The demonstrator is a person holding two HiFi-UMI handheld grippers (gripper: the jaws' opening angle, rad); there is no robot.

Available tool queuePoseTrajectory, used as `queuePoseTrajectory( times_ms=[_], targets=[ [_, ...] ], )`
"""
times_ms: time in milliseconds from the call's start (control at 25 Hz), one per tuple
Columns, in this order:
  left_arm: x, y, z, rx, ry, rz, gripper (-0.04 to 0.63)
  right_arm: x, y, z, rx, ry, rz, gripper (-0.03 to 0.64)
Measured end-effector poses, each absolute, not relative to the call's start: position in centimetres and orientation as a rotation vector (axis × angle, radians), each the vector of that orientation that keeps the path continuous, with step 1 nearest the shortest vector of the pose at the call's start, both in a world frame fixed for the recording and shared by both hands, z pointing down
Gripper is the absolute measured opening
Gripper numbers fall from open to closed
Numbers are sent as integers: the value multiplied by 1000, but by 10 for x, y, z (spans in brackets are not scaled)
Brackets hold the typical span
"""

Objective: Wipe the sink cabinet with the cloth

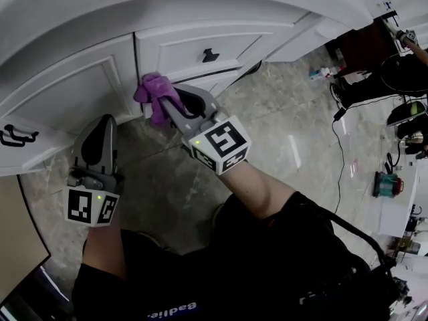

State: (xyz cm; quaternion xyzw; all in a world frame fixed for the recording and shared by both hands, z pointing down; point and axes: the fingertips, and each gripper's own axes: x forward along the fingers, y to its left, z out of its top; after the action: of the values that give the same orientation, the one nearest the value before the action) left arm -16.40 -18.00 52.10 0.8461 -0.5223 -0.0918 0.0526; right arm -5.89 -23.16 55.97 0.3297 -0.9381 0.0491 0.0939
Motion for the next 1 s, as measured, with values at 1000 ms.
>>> queuePoseTrajectory(
  times_ms=[1000],
  targets=[
    [-166, -185, 517, 2577, -1588, -331, 3, 53, -249, 628, 1257, -2589, 403, 58]
  ],
)
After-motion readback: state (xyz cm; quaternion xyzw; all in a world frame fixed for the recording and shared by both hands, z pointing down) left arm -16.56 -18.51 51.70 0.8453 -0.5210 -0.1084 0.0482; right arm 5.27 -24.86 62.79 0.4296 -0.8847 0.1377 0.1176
